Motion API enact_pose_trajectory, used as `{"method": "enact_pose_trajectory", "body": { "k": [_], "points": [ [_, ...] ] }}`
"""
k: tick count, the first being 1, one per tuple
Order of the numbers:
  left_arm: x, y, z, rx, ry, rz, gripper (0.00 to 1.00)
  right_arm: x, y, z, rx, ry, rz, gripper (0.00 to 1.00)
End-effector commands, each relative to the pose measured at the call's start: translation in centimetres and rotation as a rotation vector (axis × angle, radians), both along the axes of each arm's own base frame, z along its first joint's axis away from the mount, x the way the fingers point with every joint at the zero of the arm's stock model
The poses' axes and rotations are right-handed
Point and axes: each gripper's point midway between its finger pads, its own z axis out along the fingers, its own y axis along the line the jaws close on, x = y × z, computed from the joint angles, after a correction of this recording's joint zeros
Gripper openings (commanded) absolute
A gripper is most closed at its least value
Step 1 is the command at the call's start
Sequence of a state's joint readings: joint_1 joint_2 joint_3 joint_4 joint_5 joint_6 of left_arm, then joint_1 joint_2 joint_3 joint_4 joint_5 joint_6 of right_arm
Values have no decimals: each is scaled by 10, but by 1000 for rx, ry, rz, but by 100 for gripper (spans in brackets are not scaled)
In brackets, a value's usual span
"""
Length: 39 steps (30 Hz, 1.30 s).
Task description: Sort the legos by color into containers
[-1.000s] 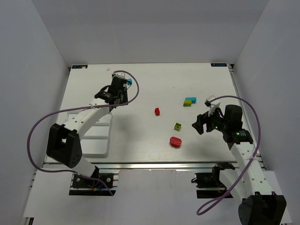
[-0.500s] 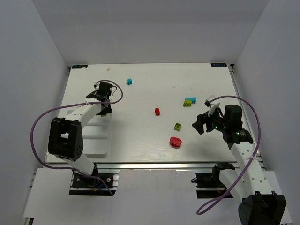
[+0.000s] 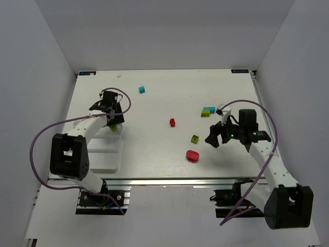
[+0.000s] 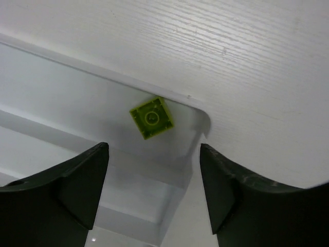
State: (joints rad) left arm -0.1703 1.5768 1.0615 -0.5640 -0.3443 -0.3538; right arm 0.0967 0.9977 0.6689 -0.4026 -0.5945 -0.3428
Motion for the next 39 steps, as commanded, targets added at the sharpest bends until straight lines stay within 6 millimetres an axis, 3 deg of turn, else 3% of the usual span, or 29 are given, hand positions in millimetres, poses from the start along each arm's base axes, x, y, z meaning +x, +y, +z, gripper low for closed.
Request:
{"method": "enact_pose_trajectory", "body": {
  "k": [1, 2, 3, 4, 5, 6, 8, 9, 10, 13, 20, 24, 27, 28, 30, 31, 33, 36, 37, 38, 39],
  "points": [
    [4, -14, 41, -92, -149, -62, 80, 17, 13, 16, -13, -32, 63, 89],
    [9, -21, 50, -117, -197, -108, 70, 20, 14, 11, -32, -26, 77, 88],
    [7, -33, 73, -158, -273, -167, 38, 21, 20, 1, -48, -11, 113, 88],
    [3, -54, 82, -230, -309, -266, 27, 22, 25, -3, -64, -19, 147, 87],
    [1, -62, 87, -246, -358, -327, 22, 25, 24, -16, -109, -25, 177, 86],
    [-10, -85, 108, -344, -421, -448, 23, 24, 32, -23, -131, -37, 228, 85],
    [-15, -95, 120, -374, -480, -514, 41, 28, 34, -40, -193, -38, 283, 83],
    [-18, -101, 126, -386, -495, -543, 68, 30, 36, -44, -210, -37, 301, 83],
    [-21, -103, 132, -395, -514, -556, 78, 32, 41, -48, -228, -43, 321, 83],
    [-21, -104, 134, -399, -517, -561, 90, 47, 40, -62, -299, -39, 317, 84],
    [-23, -101, 141, -387, -532, -556, 92, 59, 54, -82, -367, -2, 358, 84],
    [-24, -99, 147, -380, -555, -553, 93, 58, 62, -92, -378, 23, 394, 78],
    [-24, -96, 151, -368, -569, -540, 93, 57, 67, -95, -383, 45, 424, 59],
    [-25, -95, 152, -366, -571, -535, 93, 57, 68, -99, -391, 56, 430, 43],
    [-25, -93, 155, -357, -585, -530, 94, 56, 68, -99, -399, 71, 443, 26],
    [-25, -92, 156, -354, -589, -521, 94, 59, 71, -96, -400, 61, 450, 13],
    [-27, -90, 162, -348, -614, -516, 94, 62, 76, -89, -403, 40, 469, 8],
    [-29, -87, 170, -339, -649, -504, 95, 73, 101, -59, -381, -16, 524, 4],
    [-30, -86, 173, -337, -667, -504, 95, 81, 129, -38, -351, -62, 571, 3],
    [-31, -85, 174, -334, -675, -505, 95, 83, 140, -30, -338, -65, 594, 3],
    [-31, -84, 178, -328, -694, -503, 96, 80, 158, -34, -329, -41, 636, 3]
  ]
}}
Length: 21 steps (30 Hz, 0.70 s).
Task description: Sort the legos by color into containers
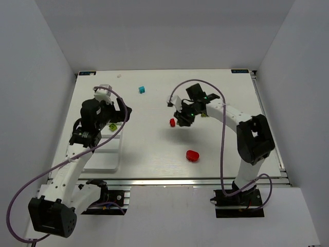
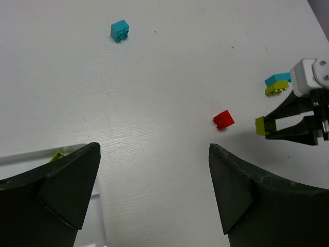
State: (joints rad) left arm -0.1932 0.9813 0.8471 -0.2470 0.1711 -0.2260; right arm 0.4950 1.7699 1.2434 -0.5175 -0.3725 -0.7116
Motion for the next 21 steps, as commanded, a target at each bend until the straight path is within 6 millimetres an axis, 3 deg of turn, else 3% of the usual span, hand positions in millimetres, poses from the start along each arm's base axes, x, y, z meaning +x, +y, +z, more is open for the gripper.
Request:
{"method": "enact_pose_trajectory", "body": {
  "k": [1, 2, 3, 4, 5, 6, 7, 8, 9, 11, 13, 14, 15, 17, 21],
  "points": [
    [-4, 8, 24, -6, -103, 38, 96, -5, 60, 29, 77, 28, 147, 3],
    [-6, 11, 24, -5, -111, 54, 96, -4, 94, 53, 125, -7, 199, 3],
    [-7, 14, 29, -7, -137, 70, 96, -2, 108, 43, 128, 26, 210, 3],
    [-10, 22, 39, -6, -177, 107, 97, -4, 125, 46, 162, 46, 232, 3],
    [-13, 26, 36, -4, -186, 132, 97, -6, 156, 68, 217, 31, 255, 3],
    [-15, 30, 44, -11, -224, 151, 98, -5, 173, 55, 238, 81, 262, 2],
    [-18, 31, 48, -16, -247, 151, 98, -4, 188, 57, 268, 101, 268, 2],
    [-23, 44, 58, -16, -295, 218, 98, -8, 206, 61, 296, 118, 281, 1],
    [-25, 50, 59, -18, -320, 242, 98, 1, 229, 68, 341, 137, 259, 0],
    [-32, 58, 68, -25, -370, 279, 98, 1, 259, 84, 440, 129, 292, 0],
    [-35, 62, 70, -21, -397, 295, 98, -15, 282, 85, 496, 146, 330, 0],
    [-36, 65, 72, -22, -409, 311, 98, -11, 297, 96, 567, 86, 348, 0],
    [-37, 65, 73, -20, -416, 312, 98, -23, 306, 91, 584, 101, 361, 0],
    [-36, 66, 72, -14, -409, 315, 98, -19, 325, 104, 656, 58, 353, 0],
    [-34, 63, 70, -8, -395, 297, 98, -7, 354, 103, 707, 18, 308, 0]
  ]
}}
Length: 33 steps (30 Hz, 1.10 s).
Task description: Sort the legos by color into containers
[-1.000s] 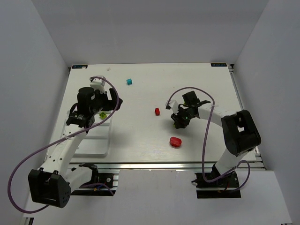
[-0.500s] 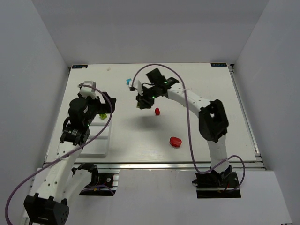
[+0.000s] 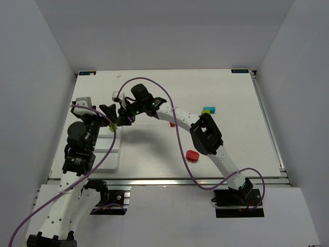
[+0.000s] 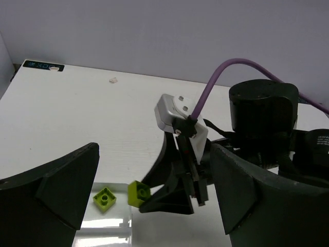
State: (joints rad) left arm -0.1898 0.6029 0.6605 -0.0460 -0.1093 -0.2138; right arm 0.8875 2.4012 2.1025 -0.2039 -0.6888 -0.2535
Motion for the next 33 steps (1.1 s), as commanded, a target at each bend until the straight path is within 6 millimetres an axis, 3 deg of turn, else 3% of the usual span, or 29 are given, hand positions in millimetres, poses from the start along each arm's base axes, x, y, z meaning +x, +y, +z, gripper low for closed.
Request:
{"method": "enact_pose_trajectory", "body": {
  "k": [1, 5, 9, 13, 14, 19, 21, 24, 27, 28, 29, 30, 31, 32, 33],
  "points": [
    [2, 3, 0, 14, -3, 14, 98, 15, 37, 40, 181, -59, -32, 0],
    [2, 2, 2, 13, -6, 5, 98, 11, 50, 17, 175, -62, -36, 5],
    [1, 1, 2, 12, -9, -2, 98, 22, 56, 2, 168, -59, -96, 15],
    [2, 0, 0, 12, -2, -3, 98, 32, 59, -2, 168, -86, -132, 39],
    [2, -1, 1, 13, -3, -8, 98, 33, 58, -5, 160, -89, -141, 50],
    [2, -3, 1, 12, -3, -22, 98, 36, 54, -13, 137, -94, -151, 62],
    [2, -3, 0, 13, 0, -19, 98, 37, 53, -8, 139, -95, -156, 67],
    [4, -2, -3, 11, 10, -13, 98, 39, 49, 13, 155, -100, -164, 66],
    [8, -3, -10, 7, 38, -12, 96, 58, 33, 44, 164, -92, -243, 54],
    [9, -5, -11, -1, 45, -18, 92, 71, 20, 65, 178, -77, -296, 42],
    [10, -6, -13, -2, 56, -24, 68, 88, 9, 73, 169, -77, -391, 9],
    [15, -8, -20, -1, 82, -36, 53, 96, -4, 72, 137, -59, -454, 0],
    [17, -11, -22, -1, 96, -50, 36, 117, -37, 84, 129, -38, -534, 0],
    [21, -14, -27, -13, 118, -62, 18, 119, -49, 88, 128, 3, -556, 0],
    [24, -19, -32, -22, 139, -85, 0, 135, -77, 88, 115, 43, -611, 0]
  ]
}}
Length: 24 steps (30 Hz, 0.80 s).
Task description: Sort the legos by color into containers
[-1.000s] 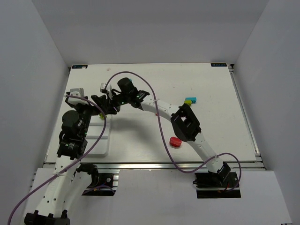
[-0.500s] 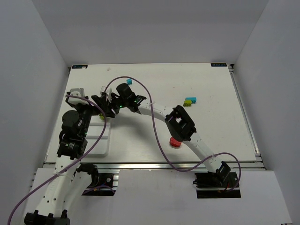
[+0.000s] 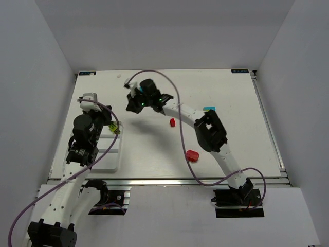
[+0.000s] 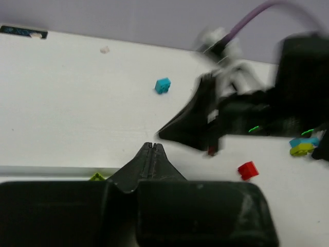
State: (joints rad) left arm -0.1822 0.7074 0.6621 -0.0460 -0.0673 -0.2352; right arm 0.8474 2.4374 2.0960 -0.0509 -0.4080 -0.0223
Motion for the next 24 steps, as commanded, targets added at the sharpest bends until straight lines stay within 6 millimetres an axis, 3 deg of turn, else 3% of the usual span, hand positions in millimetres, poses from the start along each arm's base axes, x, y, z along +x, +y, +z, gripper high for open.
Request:
{"method": "enact_pose_trajectory", "body": {
  "k": [1, 2, 3, 4, 5, 6, 7, 8, 9, 10, 11, 12, 13, 14, 15, 16, 17, 18, 19, 20, 21, 22, 23, 24],
  "points": [
    [16, -14, -16, -33, 93, -54, 0, 68, -106, 99, 88, 47, -282, 0],
    [20, -24, -24, -42, 126, -101, 0, 59, -117, 102, 97, 126, -262, 0],
    [26, -29, -30, -54, 157, -122, 0, 67, -146, 103, 94, 170, -289, 0],
    [36, -39, -55, -64, 245, -160, 0, 57, -165, 116, 90, 210, -283, 4],
    [46, -45, -51, -88, 263, -169, 0, 57, -198, 106, 84, 272, -277, 33],
    [55, -49, -58, -102, 305, -175, 5, 48, -209, 107, 74, 287, -262, 44],
    [69, -53, -93, -123, 429, -160, 24, 34, -224, 131, 86, 252, -254, 55],
    [86, -57, -82, -139, 423, -160, 38, 22, -245, 113, 47, 287, -270, 69],
    [98, -63, -90, -147, 462, -160, 50, 15, -255, 112, 24, 249, -274, 77],
    [106, -65, -105, -152, 540, -130, 64, 0, -266, 139, 48, 181, -281, 85],
    [121, -71, -144, -142, 654, -107, 75, -10, -278, 125, 33, 195, -302, 89],
    [148, -76, -126, -160, 630, -97, 77, -14, -287, 129, 38, 181, -321, 89],
    [156, -76, -137, -159, 689, -53, 77, -24, -299, 148, 66, 149, -348, 89],
    [171, -71, -174, -112, 766, 26, 78, -24, -306, 154, 82, 122, -380, 89],
    [200, -72, -151, -114, 710, 54, 78, -28, -321, 138, 75, 150, -422, 89],
    [205, -73, -160, -87, 744, 87, 79, -36, -329, 152, 103, 105, -439, 89],
    [218, -66, -165, -60, 740, 139, 80, -38, -334, 150, 104, 98, -448, 89],
    [226, -68, -195, -28, 788, 162, 80, -38, -347, 142, 95, 124, -477, 87],
    [243, -67, -182, -24, 759, 183, 80, -42, -351, 141, 99, 134, -482, 84],
    [250, -73, -186, -12, 760, 186, 82, -47, -351, 139, 119, 158, -463, 74],
    [256, -72, -209, 7, 790, 204, 82, -44, -360, 140, 140, 151, -480, 67],
    [269, -78, -196, 4, 750, 202, 82, -46, -368, 139, 145, 149, -498, 60],
    [275, -77, -199, 8, 740, 216, 85, -47, -370, 141, 145, 145, -498, 45],
    [282, -84, -205, 13, 725, 210, 85, -49, -375, 146, 153, 137, -503, 41]
  ]
}}
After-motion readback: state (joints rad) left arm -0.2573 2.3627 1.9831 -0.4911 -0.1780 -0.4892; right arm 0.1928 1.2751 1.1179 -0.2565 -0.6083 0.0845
